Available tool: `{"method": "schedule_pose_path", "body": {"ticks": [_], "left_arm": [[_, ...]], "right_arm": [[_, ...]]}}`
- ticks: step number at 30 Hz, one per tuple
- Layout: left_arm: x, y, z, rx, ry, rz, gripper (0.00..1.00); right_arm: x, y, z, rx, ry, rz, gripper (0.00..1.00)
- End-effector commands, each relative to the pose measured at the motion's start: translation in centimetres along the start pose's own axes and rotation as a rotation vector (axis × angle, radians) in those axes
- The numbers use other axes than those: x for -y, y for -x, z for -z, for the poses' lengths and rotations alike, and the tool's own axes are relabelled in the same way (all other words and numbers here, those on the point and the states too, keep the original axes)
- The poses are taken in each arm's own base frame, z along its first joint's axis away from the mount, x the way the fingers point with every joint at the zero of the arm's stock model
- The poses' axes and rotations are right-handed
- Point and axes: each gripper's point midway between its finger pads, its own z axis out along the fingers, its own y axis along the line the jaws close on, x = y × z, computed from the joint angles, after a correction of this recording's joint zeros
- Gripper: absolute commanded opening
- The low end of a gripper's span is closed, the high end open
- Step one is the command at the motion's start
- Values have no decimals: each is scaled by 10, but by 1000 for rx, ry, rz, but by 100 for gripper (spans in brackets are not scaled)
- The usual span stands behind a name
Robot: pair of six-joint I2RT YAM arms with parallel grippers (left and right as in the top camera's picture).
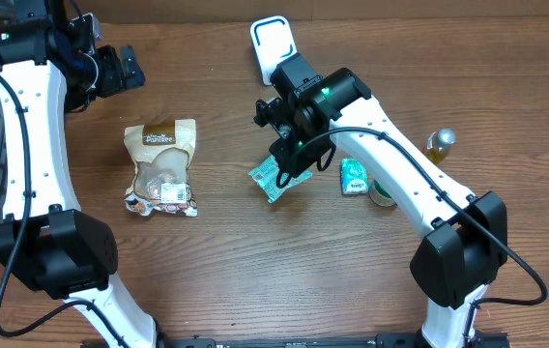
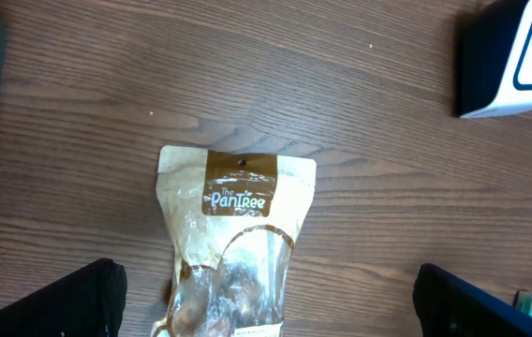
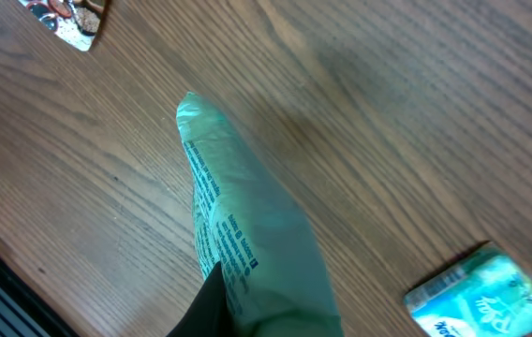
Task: Scan the item barcode
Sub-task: 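Lower the wipes pack to the table center and release it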
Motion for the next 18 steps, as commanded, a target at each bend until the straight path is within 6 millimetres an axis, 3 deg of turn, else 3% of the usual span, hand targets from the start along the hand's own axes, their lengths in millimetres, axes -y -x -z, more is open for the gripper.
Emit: {"method": "schedule_pose_path", "body": {"ticks": [1, 6, 12, 18], "left_arm": [[1, 2, 6, 14, 3, -7, 100], [1, 2, 6, 14, 3, -7, 100], [1, 2, 6, 14, 3, -7, 100], [1, 2, 6, 14, 3, -7, 100]], "right_arm": [[-7, -8, 0, -7, 36, -14, 10], [-1, -25, -20, -67, 26, -28, 11], [32, -32, -38, -81, -140, -21, 15], [45, -18, -44, -16, -204, -25, 30]]}}
